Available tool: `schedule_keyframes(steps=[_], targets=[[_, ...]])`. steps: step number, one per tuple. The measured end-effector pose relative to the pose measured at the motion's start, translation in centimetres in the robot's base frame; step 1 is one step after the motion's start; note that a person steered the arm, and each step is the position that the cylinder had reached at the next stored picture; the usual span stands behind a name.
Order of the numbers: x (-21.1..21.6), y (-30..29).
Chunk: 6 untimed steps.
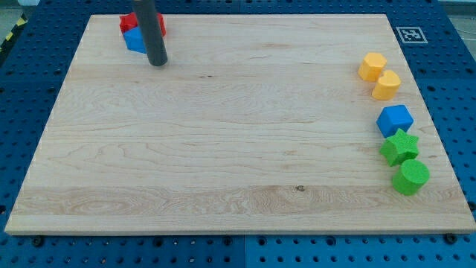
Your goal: Adjust the triangle below the red blocks
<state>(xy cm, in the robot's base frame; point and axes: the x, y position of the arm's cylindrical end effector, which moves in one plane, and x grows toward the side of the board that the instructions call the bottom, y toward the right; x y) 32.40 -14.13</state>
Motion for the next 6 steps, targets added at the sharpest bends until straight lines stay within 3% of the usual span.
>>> schedule_keyframes(steps=[6], targets=[[0.1,3.4]])
